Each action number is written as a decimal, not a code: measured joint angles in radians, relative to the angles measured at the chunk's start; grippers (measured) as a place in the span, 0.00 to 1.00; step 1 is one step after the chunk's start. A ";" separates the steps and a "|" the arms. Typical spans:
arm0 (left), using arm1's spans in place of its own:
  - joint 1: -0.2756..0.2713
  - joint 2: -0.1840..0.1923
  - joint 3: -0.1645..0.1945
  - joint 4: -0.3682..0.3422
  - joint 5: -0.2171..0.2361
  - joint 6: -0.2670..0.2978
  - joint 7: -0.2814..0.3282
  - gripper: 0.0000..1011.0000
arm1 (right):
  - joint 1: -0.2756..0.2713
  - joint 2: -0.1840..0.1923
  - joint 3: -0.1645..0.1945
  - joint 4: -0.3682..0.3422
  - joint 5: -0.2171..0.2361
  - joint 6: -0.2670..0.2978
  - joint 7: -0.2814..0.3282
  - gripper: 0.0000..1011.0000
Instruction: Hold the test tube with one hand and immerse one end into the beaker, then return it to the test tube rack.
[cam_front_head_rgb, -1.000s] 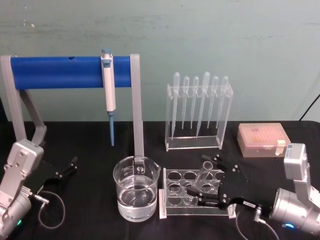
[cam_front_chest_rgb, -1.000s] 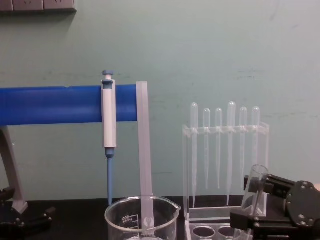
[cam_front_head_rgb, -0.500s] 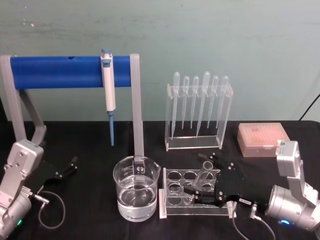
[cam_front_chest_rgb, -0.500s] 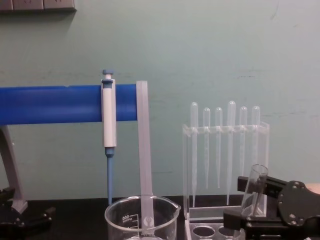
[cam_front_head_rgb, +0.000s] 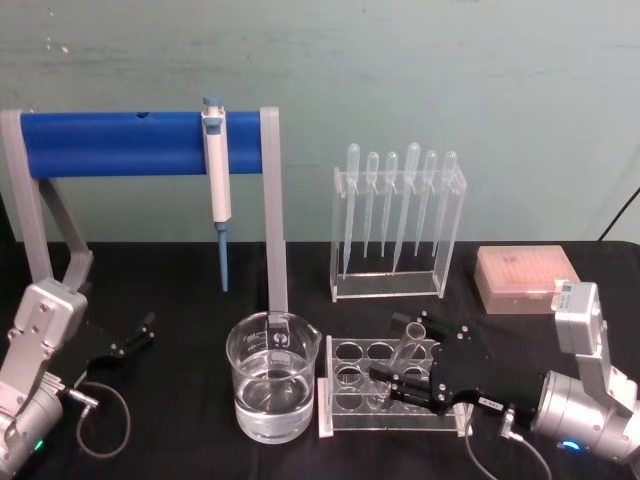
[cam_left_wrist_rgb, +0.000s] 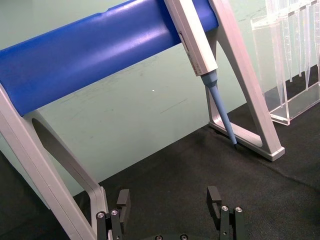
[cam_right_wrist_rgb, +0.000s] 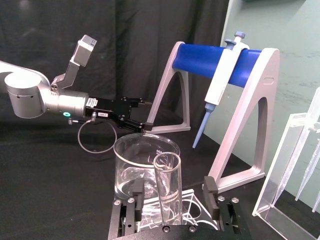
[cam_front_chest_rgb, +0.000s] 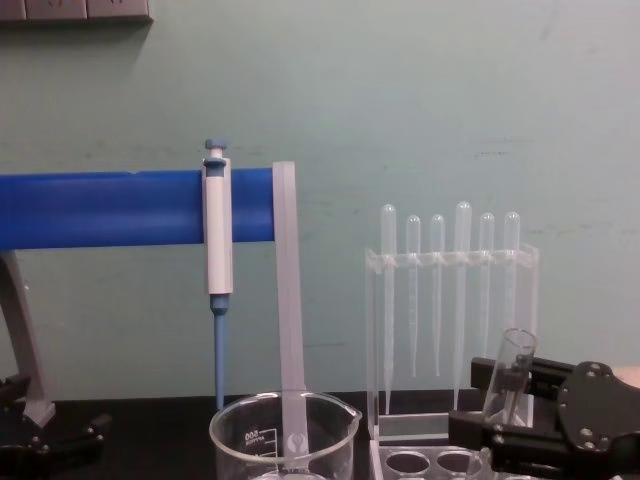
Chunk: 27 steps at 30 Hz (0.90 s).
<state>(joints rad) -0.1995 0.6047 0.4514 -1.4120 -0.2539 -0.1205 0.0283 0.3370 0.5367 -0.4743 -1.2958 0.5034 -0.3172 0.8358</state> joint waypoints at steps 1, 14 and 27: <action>0.000 0.000 0.000 0.000 0.000 0.000 0.000 0.99 | 0.000 0.000 0.000 0.000 0.000 0.000 0.000 0.76; 0.000 0.000 0.000 0.000 0.000 0.000 0.000 0.99 | -0.001 0.001 0.001 -0.001 0.002 -0.001 0.000 0.34; 0.000 0.000 0.000 0.000 0.000 0.000 0.000 0.99 | -0.001 0.001 0.001 -0.003 0.000 -0.001 -0.002 0.22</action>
<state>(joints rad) -0.1995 0.6047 0.4514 -1.4120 -0.2539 -0.1206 0.0283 0.3357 0.5382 -0.4735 -1.2993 0.5030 -0.3180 0.8342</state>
